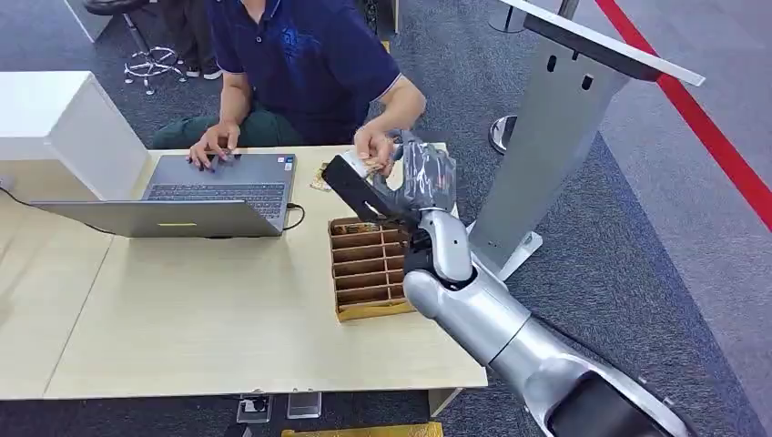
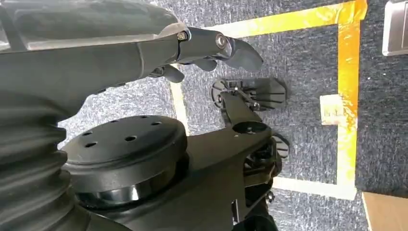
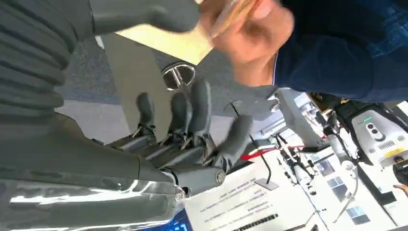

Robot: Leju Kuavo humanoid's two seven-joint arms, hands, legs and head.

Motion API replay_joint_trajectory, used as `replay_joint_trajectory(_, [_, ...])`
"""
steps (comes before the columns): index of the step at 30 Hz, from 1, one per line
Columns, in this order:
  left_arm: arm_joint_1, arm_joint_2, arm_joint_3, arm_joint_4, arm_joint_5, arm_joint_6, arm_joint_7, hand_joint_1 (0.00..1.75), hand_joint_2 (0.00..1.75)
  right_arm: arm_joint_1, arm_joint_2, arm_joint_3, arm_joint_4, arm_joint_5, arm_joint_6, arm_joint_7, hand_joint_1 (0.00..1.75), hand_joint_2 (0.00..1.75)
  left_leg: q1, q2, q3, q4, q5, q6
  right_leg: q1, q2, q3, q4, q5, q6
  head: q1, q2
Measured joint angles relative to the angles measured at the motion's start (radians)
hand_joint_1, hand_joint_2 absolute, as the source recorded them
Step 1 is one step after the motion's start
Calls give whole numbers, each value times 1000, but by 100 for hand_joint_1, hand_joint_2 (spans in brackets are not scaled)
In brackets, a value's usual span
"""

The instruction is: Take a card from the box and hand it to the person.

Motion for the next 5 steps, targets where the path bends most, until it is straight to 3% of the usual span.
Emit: replay_joint_trajectory(5, [-1, 0, 0, 0, 2, -5, 0, 0, 175, 0, -2, -3, 5, -8, -4, -11, 0, 175, 0, 0, 0, 0, 0, 0, 0, 0, 0, 0, 0, 0, 0, 0])
